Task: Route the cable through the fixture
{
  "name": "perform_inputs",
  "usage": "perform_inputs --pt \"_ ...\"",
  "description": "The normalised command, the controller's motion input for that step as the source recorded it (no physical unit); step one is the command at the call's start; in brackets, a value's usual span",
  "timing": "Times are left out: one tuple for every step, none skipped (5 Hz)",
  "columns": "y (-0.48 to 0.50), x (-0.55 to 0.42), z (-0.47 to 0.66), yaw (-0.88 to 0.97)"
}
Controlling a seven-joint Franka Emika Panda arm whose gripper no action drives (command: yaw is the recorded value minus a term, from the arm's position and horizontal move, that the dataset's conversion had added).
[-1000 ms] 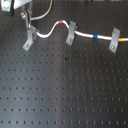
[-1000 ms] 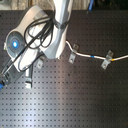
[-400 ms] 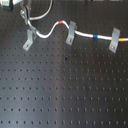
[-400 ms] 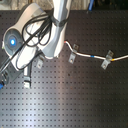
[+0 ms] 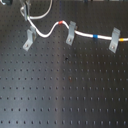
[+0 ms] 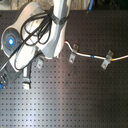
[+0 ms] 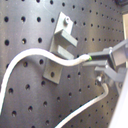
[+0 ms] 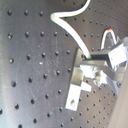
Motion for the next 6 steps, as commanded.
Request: perform_inputs --pt "0.090 0.140 -0.19 0.02" --pt "0.213 0.394 0.01 0.07" --pt "0.132 0.275 0.01 0.13" --pt "0.013 0.017 0.00 0.00" --pt "0.021 -0.076 0.22 0.00" --pt "0.051 -0.039 0.16 0.00"
